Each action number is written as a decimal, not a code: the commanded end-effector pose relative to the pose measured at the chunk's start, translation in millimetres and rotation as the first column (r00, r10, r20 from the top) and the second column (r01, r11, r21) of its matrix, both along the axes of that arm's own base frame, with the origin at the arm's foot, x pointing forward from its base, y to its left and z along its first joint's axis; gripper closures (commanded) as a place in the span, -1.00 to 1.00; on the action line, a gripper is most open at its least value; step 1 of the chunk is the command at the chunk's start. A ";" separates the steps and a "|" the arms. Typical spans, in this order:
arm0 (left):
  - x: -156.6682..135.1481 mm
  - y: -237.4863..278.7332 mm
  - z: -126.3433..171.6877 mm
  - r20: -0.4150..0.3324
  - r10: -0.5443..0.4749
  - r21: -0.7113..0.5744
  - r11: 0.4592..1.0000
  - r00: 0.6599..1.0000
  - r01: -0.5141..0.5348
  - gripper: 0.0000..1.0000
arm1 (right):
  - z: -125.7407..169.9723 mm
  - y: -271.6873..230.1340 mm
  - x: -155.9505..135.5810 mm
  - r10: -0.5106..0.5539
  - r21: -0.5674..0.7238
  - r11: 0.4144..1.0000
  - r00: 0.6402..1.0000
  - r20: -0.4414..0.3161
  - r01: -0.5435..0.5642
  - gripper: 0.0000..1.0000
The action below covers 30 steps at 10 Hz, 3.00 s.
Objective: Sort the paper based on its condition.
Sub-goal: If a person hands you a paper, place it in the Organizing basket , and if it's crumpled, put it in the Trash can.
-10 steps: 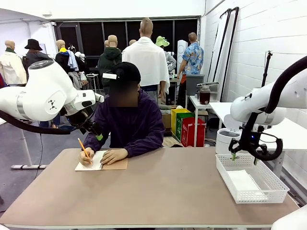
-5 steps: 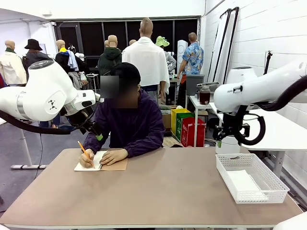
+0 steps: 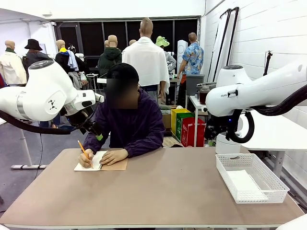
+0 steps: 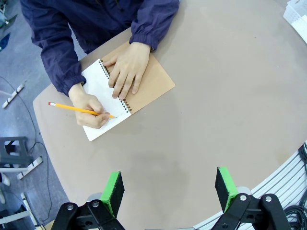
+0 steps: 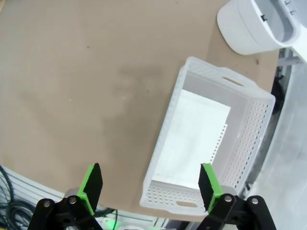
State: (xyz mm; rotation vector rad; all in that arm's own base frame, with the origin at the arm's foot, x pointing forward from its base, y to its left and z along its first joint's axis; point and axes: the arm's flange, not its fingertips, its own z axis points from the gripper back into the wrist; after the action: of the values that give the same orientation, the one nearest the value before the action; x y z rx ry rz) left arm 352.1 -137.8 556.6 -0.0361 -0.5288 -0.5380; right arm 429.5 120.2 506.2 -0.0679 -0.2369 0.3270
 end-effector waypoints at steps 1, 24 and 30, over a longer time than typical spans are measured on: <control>-0.2 0.7 1.0 -0.001 -0.001 -0.012 1.000 1.000 0.001 -1.00 | 1.6 -2.8 0.0 -0.030 -0.002 1.000 0.999 -0.017 0.030 -1.00; -0.2 0.7 1.0 -0.001 -0.001 -0.012 1.000 1.000 0.001 -1.00 | 48.1 62.8 -53.9 0.486 0.200 0.762 0.749 0.451 -0.615 -1.00; -0.2 0.7 1.0 -0.001 -0.001 -0.012 1.000 1.000 0.001 -1.00 | 56.0 65.6 -55.3 0.479 0.166 0.789 0.762 0.435 -0.591 -1.00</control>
State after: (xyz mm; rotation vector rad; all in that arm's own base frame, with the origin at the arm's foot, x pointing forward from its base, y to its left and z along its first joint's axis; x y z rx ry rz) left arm 352.2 -137.8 556.6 -0.0361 -0.5288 -0.5379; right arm 374.1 186.2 562.4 0.2533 -0.6915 0.8664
